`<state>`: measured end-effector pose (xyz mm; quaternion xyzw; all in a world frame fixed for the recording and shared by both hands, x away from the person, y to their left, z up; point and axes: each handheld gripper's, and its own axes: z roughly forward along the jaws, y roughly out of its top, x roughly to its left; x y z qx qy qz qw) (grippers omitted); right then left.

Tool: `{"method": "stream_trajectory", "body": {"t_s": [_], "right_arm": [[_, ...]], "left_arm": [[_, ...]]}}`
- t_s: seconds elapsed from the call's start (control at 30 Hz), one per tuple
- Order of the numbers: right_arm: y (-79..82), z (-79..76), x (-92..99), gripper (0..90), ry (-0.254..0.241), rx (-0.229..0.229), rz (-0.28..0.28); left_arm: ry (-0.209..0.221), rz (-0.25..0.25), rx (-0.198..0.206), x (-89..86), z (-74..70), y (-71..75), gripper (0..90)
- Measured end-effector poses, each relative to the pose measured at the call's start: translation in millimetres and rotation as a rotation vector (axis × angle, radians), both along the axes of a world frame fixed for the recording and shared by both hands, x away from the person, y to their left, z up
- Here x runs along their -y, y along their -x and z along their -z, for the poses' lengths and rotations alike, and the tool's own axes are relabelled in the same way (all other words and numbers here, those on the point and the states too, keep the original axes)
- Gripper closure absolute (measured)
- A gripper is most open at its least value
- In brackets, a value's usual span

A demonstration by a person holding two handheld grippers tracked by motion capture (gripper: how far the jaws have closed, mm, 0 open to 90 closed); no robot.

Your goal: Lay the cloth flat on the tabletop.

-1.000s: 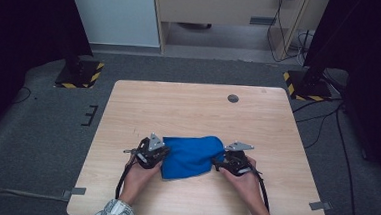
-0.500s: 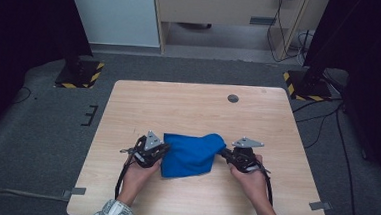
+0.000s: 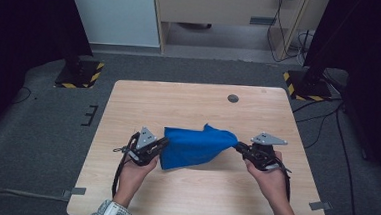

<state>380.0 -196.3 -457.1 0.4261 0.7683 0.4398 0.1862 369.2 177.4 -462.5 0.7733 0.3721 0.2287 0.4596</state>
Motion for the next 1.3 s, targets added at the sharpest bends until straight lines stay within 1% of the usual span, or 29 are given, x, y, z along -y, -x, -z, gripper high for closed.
{"method": "stream_trajectory", "body": {"t_s": [0.1,0.17,0.2,0.23,0.27,0.33,0.37,0.43,0.5,0.57,0.7,0.77,0.87,0.93,0.97,1.0,1.03,1.07,1.13,1.2,1.23,1.3], "right_arm": [[3.2,-2.9,4.1,82.8,0.001,-0.004,-0.001],[6.1,-2.2,5.3,82.5,0.027,-0.002,-0.012],[7.0,-1.0,5.3,82.5,0.033,-0.008,-0.015],[8.1,3.0,4.6,82.3,0.045,-0.022,-0.02],[8.5,6.2,3.8,82.3,0.055,-0.03,-0.021],[8.6,16.5,1.5,82.2,0.086,-0.052,-0.035],[8.6,20.4,0.4,82.2,0.092,-0.061,-0.034],[7.7,31.6,-2.5,82.0,0.112,-0.083,-0.046],[7.4,40.9,-5.1,81.9,0.122,-0.104,-0.051],[7.3,46.1,-6.3,81.8,0.13,-0.118,-0.054],[7.9,52.0,-5.9,81.2,0.138,-0.133,-0.06],[9.2,52.9,-5.6,80.8,0.141,-0.136,-0.06],[10.0,53.5,-3.7,77.9,0.143,-0.139,-0.06],[9.7,53.6,-2.4,71.0,0.131,-0.142,-0.05],[9.8,53.2,-1.5,67.0,0.128,-0.144,-0.043],[9.6,52.9,-0.4,63.1,0.123,-0.144,-0.034],[9.8,52.7,0.3,60.2,0.118,-0.145,-0.028],[10.1,52.2,1.9,55.4,0.115,-0.141,-0.023],[11.2,52.0,3.5,48.4,0.105,-0.138,-0.021],[12.0,52.3,5.1,39.6,0.103,-0.129,-0.017],[12.2,52.7,5.7,36.5,0.097,-0.136,-0.015],[12.4,53.3,7.4,31.2,0.1,-0.13,-0.01]], "left_arm": [[-0.01,0.017,0.001,2.8,-2.3,2.2,85.7],[-0.036,0.026,-0.012,4.2,0.3,2.7,85.7],[-0.058,0.03,-0.028,4.7,4.2,2.1,85.6],[-0.068,0.032,-0.035,4.9,7.2,1.7,85.6],[-0.082,0.034,-0.05,5.5,11.7,0.9,85.6],[-0.125,0.043,-0.081,6.9,19.8,-1.1,85.5],[-0.151,0.051,-0.103,7.6,25.2,-2.6,85.5],[-0.179,0.056,-0.127,8.4,32.4,-4.4,85.5],[-0.19,0.058,-0.143,9.4,37.5,-5.4,85.5],[-0.211,0.069,-0.158,10.4,41.2,-6.4,85.4],[-0.241,0.079,-0.192,11.7,48.4,-7.4,85.1],[-0.243,0.077,-0.201,11.5,50.5,-8.0,84.5],[-0.239,0.074,-0.199,11.6,51.5,-8.0,82.9],[-0.234,0.069,-0.193,11.2,51.3,-7.8,81.0],[-0.229,0.059,-0.187,10.6,51.0,-8.0,78.3],[-0.226,0.051,-0.183,9.9,50.7,-8.1,73.5],[-0.215,0.044,-0.176,8.5,50.2,-8.3,70.0],[-0.207,0.043,-0.173,7.5,49.6,-8.4,65.4],[-0.181,0.047,-0.164,4.6,47.2,-8.4,59.4],[-0.163,0.05,-0.155,2.4,44.4,-7.7,55.7],[-0.151,0.051,-0.153,1.5,43.0,-7.2,54.0],[-0.126,0.061,-0.158,0.2,41.2,-6.5,50.1]]}}
